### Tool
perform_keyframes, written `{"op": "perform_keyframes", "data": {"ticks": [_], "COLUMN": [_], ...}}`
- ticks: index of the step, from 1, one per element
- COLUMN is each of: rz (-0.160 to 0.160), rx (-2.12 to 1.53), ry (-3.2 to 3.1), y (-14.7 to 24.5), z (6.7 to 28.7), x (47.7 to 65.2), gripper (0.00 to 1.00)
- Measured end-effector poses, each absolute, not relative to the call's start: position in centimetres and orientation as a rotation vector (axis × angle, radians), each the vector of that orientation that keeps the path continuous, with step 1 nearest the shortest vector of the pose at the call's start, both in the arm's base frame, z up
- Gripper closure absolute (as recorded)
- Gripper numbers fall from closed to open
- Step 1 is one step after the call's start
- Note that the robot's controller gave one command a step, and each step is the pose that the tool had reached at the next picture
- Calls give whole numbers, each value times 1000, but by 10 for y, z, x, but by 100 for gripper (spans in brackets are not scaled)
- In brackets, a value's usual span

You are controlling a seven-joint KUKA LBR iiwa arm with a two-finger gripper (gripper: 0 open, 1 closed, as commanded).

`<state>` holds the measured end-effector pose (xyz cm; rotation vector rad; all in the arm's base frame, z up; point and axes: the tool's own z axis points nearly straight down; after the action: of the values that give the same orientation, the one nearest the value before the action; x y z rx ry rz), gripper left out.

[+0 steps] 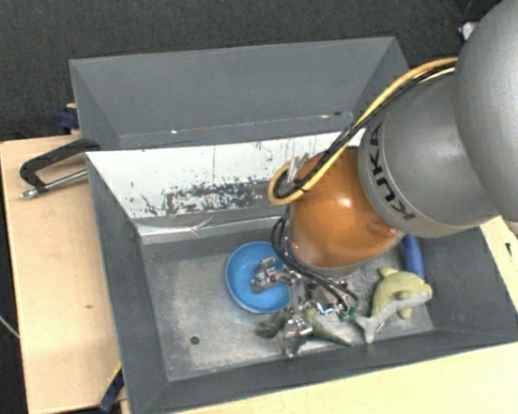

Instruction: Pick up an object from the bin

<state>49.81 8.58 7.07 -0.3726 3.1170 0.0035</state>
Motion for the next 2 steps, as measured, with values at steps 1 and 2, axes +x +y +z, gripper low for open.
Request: {"op": "perform_keyframes", "data": {"ticks": [1,2], "rz": [3,-2], "rx": [-372,-884], "ry": [3112,3002], "y": [86,66], "z": [76,209], "x": [500,502], "gripper": [100,100]}}
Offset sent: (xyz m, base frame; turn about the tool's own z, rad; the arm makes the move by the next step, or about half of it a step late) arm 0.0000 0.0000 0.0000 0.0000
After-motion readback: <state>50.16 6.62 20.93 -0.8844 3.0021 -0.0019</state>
